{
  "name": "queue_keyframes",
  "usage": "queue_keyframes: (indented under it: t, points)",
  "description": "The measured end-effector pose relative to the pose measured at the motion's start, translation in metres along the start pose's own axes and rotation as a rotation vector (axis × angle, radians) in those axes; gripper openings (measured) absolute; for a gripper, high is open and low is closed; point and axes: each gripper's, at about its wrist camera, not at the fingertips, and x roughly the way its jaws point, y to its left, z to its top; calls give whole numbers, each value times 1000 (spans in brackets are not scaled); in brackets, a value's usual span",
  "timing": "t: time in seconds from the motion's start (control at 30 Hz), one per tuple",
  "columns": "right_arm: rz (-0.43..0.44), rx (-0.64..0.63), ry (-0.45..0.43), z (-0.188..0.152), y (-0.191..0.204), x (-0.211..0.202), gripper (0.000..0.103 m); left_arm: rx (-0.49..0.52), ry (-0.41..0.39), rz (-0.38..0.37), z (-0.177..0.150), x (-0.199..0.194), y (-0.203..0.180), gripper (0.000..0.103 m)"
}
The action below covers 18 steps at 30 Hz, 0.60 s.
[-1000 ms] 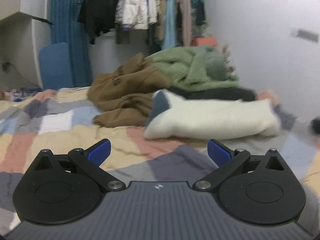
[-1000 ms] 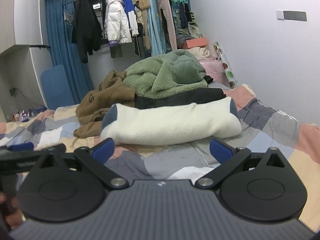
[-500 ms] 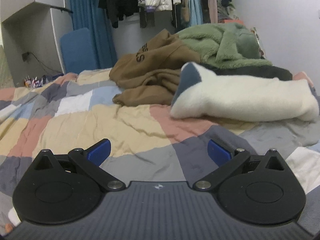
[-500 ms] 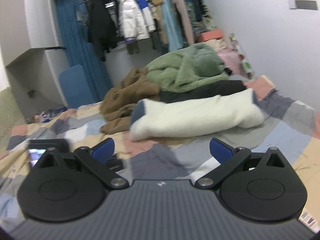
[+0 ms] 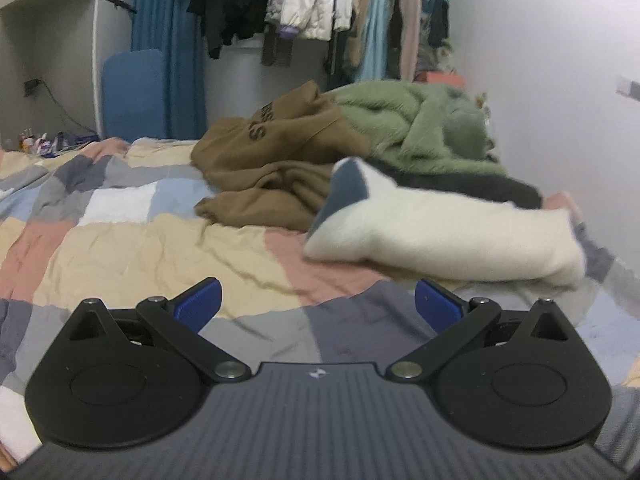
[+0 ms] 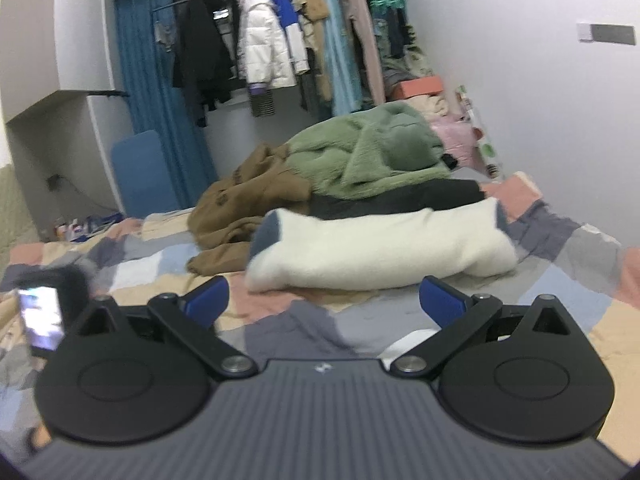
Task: Fold large clothes
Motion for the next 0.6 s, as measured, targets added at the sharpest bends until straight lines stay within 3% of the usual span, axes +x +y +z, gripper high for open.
queue_keyframes:
  t: [0.27,0.6]
  points:
    - [-82,2,-6,-2,-28,11,103,72,-47,-65,12,-40,-22,103]
    - [-102,1,-4,-5,-50,15,103,119,-89,-132,17,-72,-39,103]
